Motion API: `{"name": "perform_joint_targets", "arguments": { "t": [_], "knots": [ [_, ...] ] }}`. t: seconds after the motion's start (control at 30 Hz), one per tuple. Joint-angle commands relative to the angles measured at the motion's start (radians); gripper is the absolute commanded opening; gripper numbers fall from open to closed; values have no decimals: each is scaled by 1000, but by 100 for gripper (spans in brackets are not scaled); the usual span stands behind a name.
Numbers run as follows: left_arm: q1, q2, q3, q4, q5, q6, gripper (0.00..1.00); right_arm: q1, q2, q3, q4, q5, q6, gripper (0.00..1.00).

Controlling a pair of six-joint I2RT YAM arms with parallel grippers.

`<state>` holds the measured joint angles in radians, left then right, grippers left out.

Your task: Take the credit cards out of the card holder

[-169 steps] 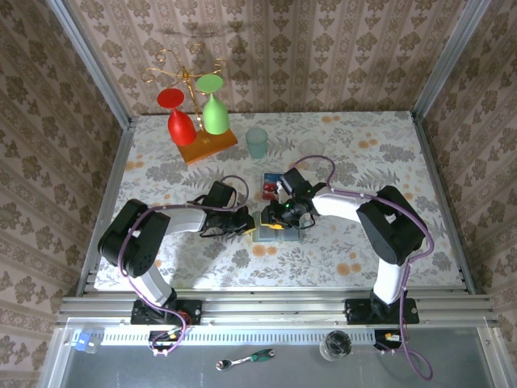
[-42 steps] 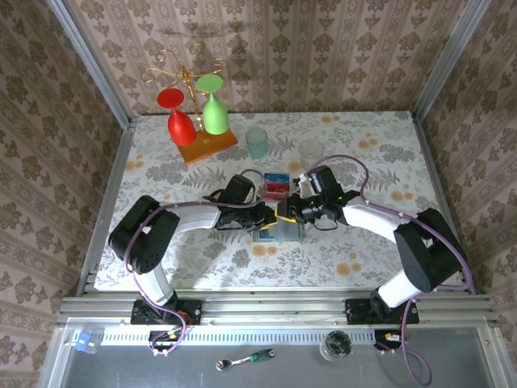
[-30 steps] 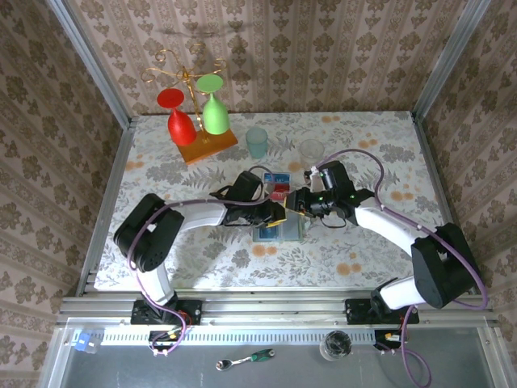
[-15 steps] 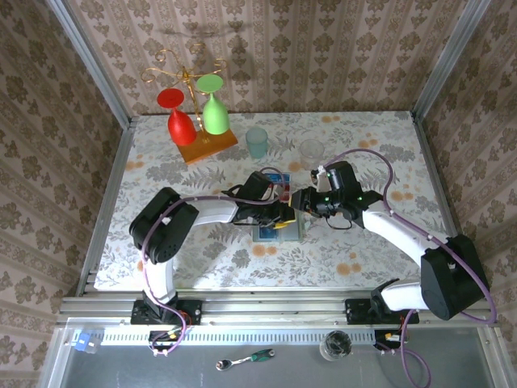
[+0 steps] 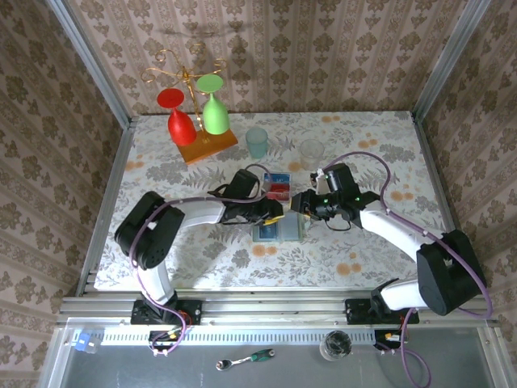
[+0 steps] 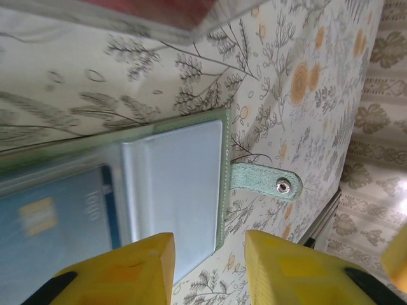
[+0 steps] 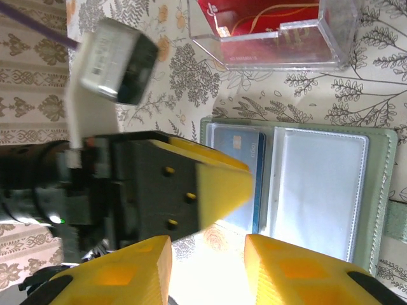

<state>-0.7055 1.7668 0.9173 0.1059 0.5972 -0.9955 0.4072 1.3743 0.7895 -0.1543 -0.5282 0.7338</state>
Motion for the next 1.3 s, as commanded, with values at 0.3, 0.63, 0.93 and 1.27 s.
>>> {"name": "perform_joint_targets", "arguments": {
  "t": [0.3, 0.63, 0.93, 1.27],
  "knots": [
    [99, -145, -149, -24, -22, 43, 31, 82, 161, 36, 74, -4, 45, 35],
    [118, -144, -183, -62, -41, 87, 15, 133, 269, 76, 109, -7, 62, 34],
    [118, -85, -166, -66, -19, 105, 2, 139, 318, 107, 112, -14, 60, 33],
    [117, -78, -173, -85, -29, 124, 0, 144, 362, 136, 114, -30, 57, 33]
  ]
}}
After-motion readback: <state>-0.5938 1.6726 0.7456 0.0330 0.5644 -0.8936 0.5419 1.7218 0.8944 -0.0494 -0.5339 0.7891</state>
